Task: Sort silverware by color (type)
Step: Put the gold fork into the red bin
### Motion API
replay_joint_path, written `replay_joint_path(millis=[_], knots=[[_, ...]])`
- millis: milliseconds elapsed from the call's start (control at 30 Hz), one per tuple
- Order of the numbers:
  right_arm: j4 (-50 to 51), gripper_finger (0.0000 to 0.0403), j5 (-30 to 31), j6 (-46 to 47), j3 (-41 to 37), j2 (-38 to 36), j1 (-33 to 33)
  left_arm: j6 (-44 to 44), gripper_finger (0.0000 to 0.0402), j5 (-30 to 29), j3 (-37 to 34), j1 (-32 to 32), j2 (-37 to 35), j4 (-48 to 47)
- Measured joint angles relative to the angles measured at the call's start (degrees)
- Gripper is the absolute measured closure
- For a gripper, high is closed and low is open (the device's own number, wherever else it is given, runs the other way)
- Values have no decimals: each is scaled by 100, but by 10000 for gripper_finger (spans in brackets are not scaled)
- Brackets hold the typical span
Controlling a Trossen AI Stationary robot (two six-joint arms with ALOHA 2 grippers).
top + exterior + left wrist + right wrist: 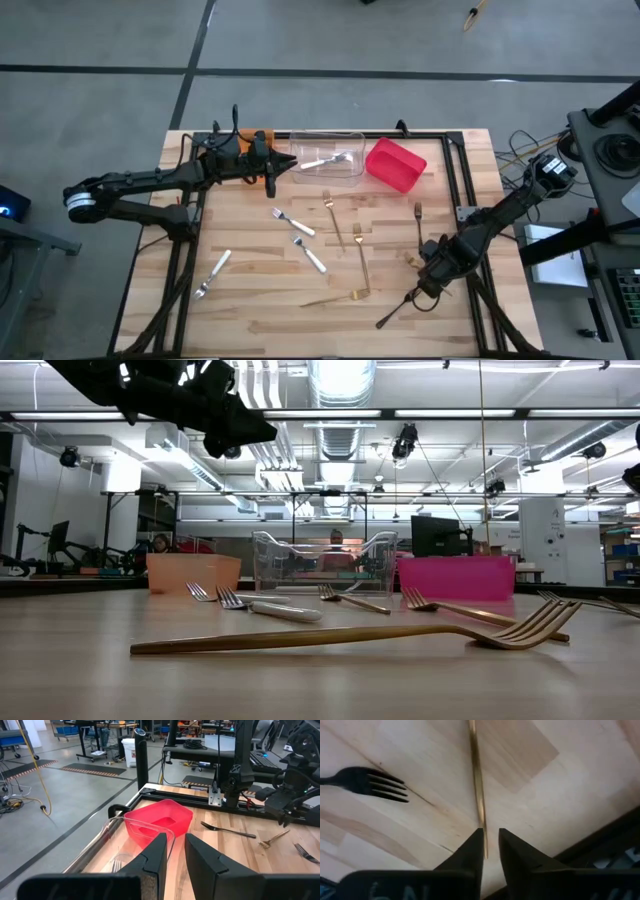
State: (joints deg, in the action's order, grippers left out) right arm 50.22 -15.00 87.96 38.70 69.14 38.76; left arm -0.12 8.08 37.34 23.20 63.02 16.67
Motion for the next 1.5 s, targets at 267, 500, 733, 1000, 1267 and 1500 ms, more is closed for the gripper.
replay_joint_path(millis=[267, 500, 733, 1000, 1267, 1500], knots=[[-159, 253, 1028, 256, -13, 35, -2, 0, 350, 0, 0, -1, 0, -1], [-287, 178, 1378, 203, -55, 35, -55, 0, 350, -2, 0, -1, 0, 0], [-534, 174, 1657, 208, -280, 35, -68, 0, 350, -2, 0, -1, 0, 0], [-1018, 183, 1663, 275, -577, 35, -83, 13, 350, -2, 0, 0, 0, 0], [-1272, 184, 1696, 361, -848, 17, -83, 20, 350, -2, 0, 0, 0, 0], [-1279, 184, 1873, 356, -834, 24, -77, 22, 350, -2, 0, 0, 0, -2]])
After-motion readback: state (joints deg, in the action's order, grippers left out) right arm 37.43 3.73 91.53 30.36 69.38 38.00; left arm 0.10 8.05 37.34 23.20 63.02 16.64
